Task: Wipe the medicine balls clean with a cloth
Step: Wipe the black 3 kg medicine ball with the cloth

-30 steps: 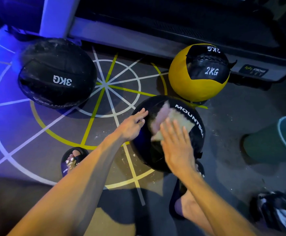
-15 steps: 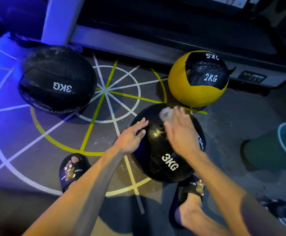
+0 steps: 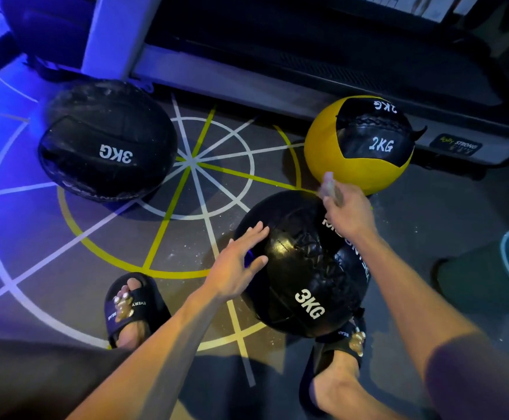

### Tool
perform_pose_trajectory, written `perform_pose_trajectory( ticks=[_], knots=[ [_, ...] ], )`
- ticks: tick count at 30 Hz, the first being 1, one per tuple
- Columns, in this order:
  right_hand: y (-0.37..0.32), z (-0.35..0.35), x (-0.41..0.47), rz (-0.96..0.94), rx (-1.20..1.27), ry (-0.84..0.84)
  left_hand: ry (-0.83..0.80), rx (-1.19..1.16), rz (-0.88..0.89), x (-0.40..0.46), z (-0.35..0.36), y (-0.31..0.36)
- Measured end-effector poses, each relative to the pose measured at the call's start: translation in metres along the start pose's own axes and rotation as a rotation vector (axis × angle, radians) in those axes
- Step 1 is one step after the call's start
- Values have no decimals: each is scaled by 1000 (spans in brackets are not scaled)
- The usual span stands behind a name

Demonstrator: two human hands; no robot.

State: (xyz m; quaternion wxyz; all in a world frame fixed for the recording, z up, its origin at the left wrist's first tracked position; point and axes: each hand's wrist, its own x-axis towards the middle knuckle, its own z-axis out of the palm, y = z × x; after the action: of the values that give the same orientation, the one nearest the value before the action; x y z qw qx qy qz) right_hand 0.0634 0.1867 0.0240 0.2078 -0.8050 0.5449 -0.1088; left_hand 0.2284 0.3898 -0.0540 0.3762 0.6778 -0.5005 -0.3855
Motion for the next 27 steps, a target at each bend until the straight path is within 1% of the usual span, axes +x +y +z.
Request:
perform_pose_trajectory(
  ticks=[2, 4, 7, 8, 9, 12, 13, 14, 15, 17, 18, 19, 20, 21, 22, 23, 24, 25, 26, 27],
  knots=[
    [5, 3, 10, 48, -96, -93, 47, 4, 7, -2, 1, -3],
    [0, 8, 11, 38, -56, -100, 77, -4, -5, -3, 3, -2],
    [-26, 14, -3, -102, 50, -41, 82, -49, -51, -3, 4, 0],
    [-35, 18, -9, -184, 59, -63, 86, -56, -67, -2, 4, -1],
    [-42, 24, -17, -275, 49, -130, 88, -54, -83, -2, 3, -2],
    [-54, 27, -39, -551, -93, -497, 90, -49, -135, -4, 4, -1],
    [-53, 22, -36, -610, -146, -581, 93, -64, -146, -5, 5, -1],
    [-51, 17, -27, -633, -195, -607, 94, -79, -144, -6, 6, -1],
    [-47, 12, -16, -610, -236, -573, 88, -86, -137, -7, 7, -1],
    [-35, 3, 11, -419, -305, -379, 74, -80, -106, -7, 7, 0],
    [-29, 0, 18, -320, -295, -266, 73, -75, -99, -7, 7, 1],
    [-28, 1, 17, -265, -240, -195, 75, -71, -102, -6, 6, 2],
    [-33, 3, 7, -275, -170, -177, 78, -71, -103, -5, 5, 2],
    [-42, 9, -7, -326, -107, -233, 79, -65, -103, -4, 4, 1],
    [-53, 15, -25, -410, -64, -344, 84, -54, -95, -3, 4, -1],
    [-63, 21, -43, -515, -98, -455, 82, -40, -90, -4, 4, -2],
    [-69, 26, -56, -605, -198, -536, 67, -28, -77, -3, 4, -1],
    [-66, 30, -58, -661, -285, -575, 51, -22, -63, -1, 5, 0],
    [-62, 28, -54, -663, -323, -570, 39, -17, -57, -1, 7, 1],
    [-55, 24, -44, -625, -302, -524, 40, -11, -51, -1, 8, 4]
  ],
)
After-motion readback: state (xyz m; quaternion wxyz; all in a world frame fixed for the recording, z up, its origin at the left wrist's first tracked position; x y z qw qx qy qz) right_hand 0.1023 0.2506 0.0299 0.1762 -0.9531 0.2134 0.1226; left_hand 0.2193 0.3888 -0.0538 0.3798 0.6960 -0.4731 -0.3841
